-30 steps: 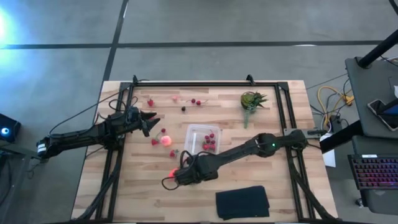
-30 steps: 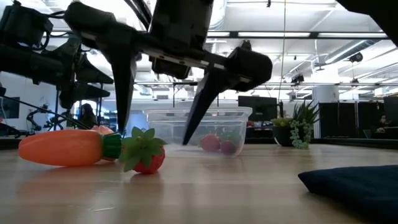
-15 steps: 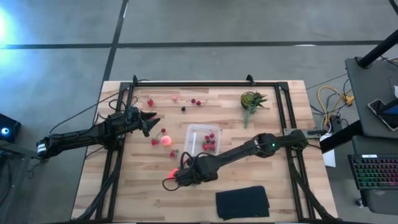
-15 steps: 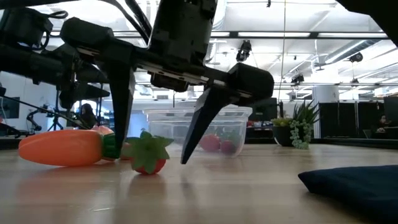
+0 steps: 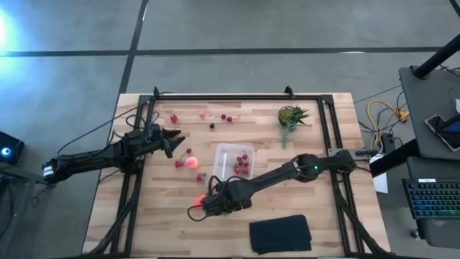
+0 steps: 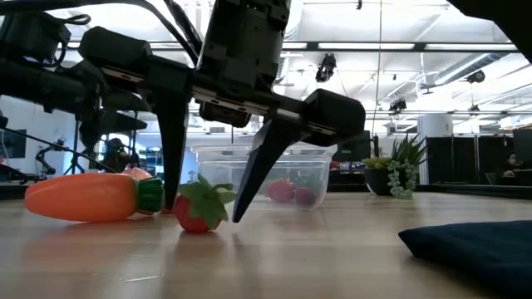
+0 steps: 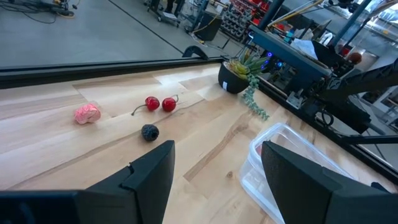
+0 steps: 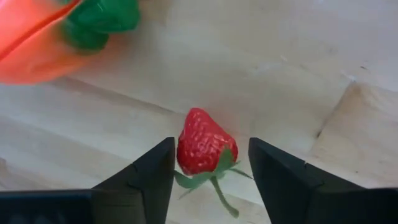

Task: Pick and placing Produce into tupperware
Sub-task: Put the red strawberry into the transparent bin

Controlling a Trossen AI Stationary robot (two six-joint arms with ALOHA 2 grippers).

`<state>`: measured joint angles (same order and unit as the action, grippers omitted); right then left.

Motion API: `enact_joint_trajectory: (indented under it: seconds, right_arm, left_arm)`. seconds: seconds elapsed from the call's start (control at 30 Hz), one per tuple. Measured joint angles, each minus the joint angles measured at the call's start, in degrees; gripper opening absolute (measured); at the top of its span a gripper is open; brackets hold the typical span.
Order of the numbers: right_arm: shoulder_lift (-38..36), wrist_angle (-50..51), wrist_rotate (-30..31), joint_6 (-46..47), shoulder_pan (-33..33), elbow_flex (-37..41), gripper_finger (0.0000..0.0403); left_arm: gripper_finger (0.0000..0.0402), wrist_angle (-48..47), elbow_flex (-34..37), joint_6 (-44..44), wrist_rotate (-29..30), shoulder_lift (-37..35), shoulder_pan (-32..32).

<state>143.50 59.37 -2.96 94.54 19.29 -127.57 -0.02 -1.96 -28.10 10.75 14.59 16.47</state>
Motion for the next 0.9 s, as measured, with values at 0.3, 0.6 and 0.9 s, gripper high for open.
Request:
enact_joint_trajectory:
  seconds: [0.3,0.6,0.9]
  right_arm:
    - [0.0,0.0,-0.6,-1.1,0.3,0.3,0.0154]
    - [-0.5,-0.9,2.9,-3.2,0.3,-1.0,0.0129]
    - [-2.7,8.2,11.4,-6.1,-2.8,-6.9,0.0132]
  left_arm:
    - [0.0226,0.0,0.0,0.0,0.0,0.0,0.0]
    - [0.0226,0.0,0.0,0.0,0.0,0.0,0.0]
    - [0.0226,0.0,0.0,0.0,0.0,0.0,0.0]
